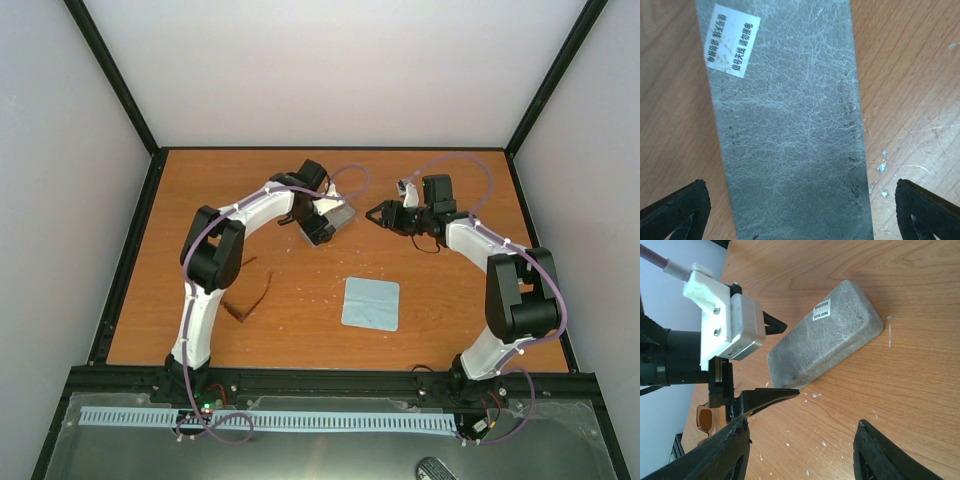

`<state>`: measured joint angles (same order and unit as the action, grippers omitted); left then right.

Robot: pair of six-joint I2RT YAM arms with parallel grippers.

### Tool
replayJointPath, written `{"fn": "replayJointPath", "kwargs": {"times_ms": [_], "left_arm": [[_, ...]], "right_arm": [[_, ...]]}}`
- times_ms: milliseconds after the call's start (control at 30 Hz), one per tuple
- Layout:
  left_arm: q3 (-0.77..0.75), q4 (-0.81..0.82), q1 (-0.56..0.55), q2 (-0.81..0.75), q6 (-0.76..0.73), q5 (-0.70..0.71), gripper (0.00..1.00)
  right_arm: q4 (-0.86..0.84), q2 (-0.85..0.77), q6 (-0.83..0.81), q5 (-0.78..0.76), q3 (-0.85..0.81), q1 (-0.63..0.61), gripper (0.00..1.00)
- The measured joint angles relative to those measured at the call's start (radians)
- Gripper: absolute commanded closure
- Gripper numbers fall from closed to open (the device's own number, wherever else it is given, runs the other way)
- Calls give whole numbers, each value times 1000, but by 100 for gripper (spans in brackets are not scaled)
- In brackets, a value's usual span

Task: Organize the sunglasses
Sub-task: Pick up the sunglasses case from the center of the board.

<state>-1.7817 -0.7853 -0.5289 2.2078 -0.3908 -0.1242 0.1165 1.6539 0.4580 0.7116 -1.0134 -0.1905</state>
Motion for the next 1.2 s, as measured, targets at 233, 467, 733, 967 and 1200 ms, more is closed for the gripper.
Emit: {"fn": "replayJointPath", "kwargs": {"times_ms": [233,467,733,967,1200], "left_arm": [[0,-7,10,54,4,-13,10],[-4,-14,27,61,14,-46,65],[-237,-253,101,151,11,-480,69],[-364,-385,180,167,-32,-1047,67],[-343,-468,161,163,-89,-1317,71]], "right_arm": [[0,0,-6,4,0,0,45],[0,1,-18,6,0,0,45],[-134,-50,-13,154,91,88,38],[-392,-134,110,334,164,151,35],[-659,-162,274,368,195,126,28]]}}
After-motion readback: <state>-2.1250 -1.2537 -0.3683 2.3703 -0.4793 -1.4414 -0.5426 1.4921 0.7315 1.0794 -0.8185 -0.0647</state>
